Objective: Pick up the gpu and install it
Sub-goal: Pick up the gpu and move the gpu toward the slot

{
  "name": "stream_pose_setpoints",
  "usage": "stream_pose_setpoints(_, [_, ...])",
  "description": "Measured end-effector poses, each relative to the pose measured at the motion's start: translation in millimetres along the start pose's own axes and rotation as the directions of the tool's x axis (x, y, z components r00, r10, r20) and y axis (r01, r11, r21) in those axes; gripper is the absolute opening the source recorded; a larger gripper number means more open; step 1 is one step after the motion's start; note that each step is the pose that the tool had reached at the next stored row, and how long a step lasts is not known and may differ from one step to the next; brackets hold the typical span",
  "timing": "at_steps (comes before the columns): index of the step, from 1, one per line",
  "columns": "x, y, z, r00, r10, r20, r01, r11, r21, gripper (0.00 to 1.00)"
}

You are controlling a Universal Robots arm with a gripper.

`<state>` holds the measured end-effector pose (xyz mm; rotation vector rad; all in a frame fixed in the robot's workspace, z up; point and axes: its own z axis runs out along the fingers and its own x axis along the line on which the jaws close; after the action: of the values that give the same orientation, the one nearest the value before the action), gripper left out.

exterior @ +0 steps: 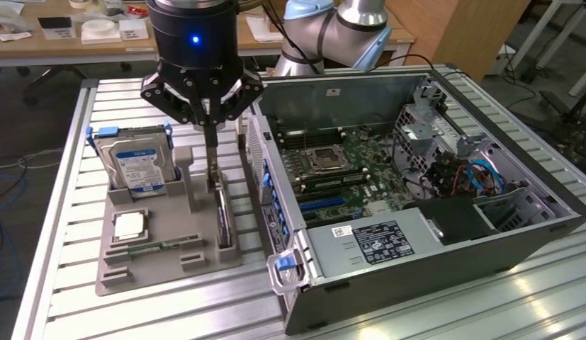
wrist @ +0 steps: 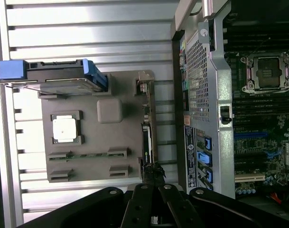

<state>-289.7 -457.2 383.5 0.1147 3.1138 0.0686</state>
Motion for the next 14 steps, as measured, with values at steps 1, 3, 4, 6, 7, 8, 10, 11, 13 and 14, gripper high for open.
stream_pose_setpoints(1, [0.0,0.0,0.0,1.0,0.0,0.0,0.0,1.0,0.0,0.11])
stream_pose_setpoints(3, [0.0,0.0,0.0,1.0,0.0,0.0,0.0,1.0,0.0,0.11])
stream_pose_setpoints(4, [0.0,0.0,0.0,1.0,0.0,0.0,0.0,1.0,-0.0001,0.17])
stream_pose_setpoints(6, [0.0,0.0,0.0,1.0,0.0,0.0,0.0,1.0,-0.0001,0.23])
stream_pose_setpoints(7, [0.0,0.0,0.0,1.0,0.0,0.0,0.0,1.0,0.0,0.29])
stream_pose_setpoints(8, [0.0,0.0,0.0,1.0,0.0,0.0,0.0,1.0,0.0,0.35])
stream_pose_setpoints(10, [0.0,0.0,0.0,1.0,0.0,0.0,0.0,1.0,0.0,0.41])
stream_pose_setpoints(11, [0.0,0.0,0.0,1.0,0.0,0.0,0.0,1.0,0.0,0.41])
stream_pose_setpoints(13, [0.0,0.0,0.0,1.0,0.0,0.0,0.0,1.0,0.0,0.47])
stream_pose_setpoints(14, [0.0,0.0,0.0,1.0,0.0,0.0,0.0,1.0,0.0,0.47])
